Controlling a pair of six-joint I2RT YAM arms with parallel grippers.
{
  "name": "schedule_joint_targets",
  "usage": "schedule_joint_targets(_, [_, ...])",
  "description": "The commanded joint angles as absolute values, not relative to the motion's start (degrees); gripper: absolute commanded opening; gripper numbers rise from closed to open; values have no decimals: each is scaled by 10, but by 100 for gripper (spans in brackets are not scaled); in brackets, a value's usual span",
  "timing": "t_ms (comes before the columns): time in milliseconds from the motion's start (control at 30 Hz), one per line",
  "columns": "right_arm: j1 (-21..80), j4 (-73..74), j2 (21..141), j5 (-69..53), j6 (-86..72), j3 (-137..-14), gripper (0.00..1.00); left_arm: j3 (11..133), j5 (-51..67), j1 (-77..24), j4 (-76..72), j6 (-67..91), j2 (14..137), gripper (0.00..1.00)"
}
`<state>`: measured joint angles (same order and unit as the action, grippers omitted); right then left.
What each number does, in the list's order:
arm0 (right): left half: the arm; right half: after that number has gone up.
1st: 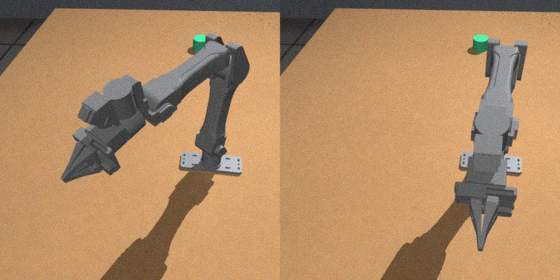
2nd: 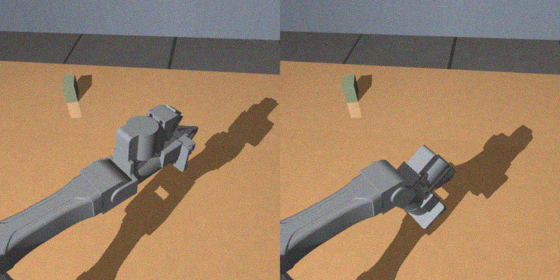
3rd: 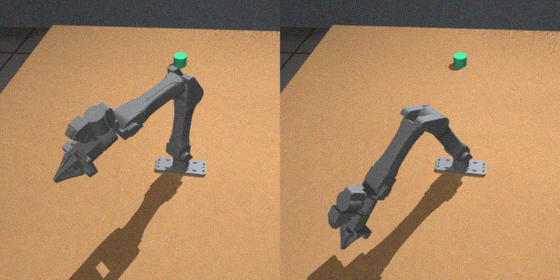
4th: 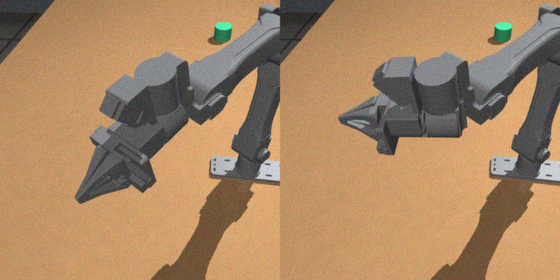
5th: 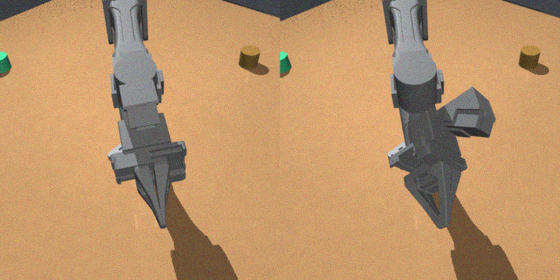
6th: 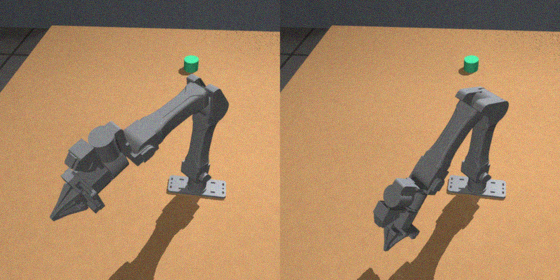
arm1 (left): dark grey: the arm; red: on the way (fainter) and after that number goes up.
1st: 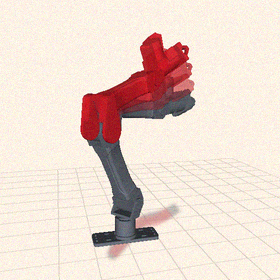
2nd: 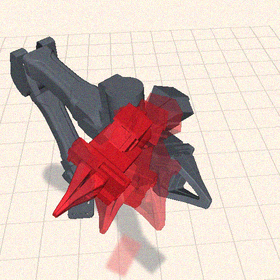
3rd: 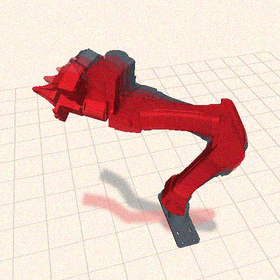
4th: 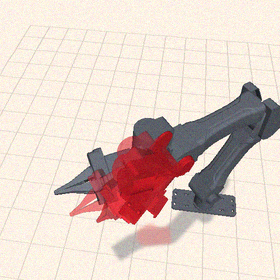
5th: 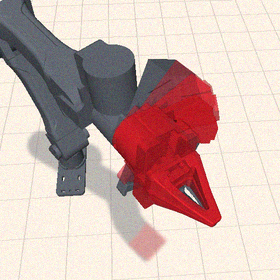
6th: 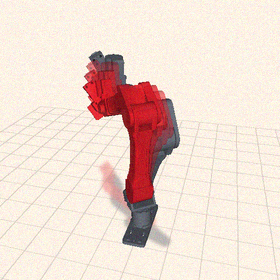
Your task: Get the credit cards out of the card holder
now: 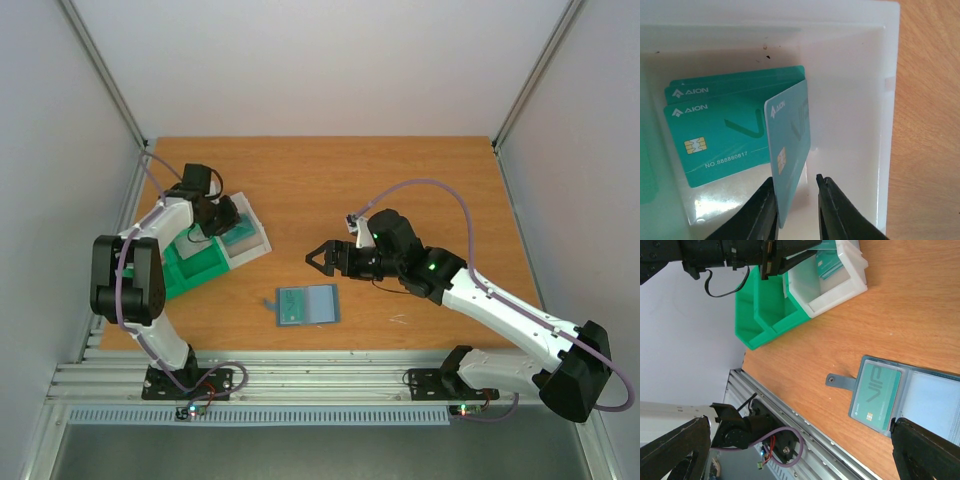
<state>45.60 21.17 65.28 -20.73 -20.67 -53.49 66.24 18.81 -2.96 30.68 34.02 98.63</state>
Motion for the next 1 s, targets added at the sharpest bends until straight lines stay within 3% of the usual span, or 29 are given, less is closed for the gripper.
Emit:
schedule_joint_targets(0, [457, 220, 645, -200, -194, -551, 99, 689, 165, -28, 320, 328, 982, 25])
schedule_joint_targets(233, [457, 247, 640, -193, -174, -556, 98, 700, 133, -28, 346, 321, 953, 50])
schedule_joint_targets(467, [457, 259, 588, -130, -182, -534, 99, 701, 148, -28, 378, 311, 914, 65])
schedule_joint_targets(767, [457, 250, 610, -172, -201, -528, 98, 660, 221, -28, 415, 292, 835, 70])
schedule_joint_targets(967, [457, 234, 637, -180, -195, -518, 92, 642, 309, -39, 470, 259, 779, 69])
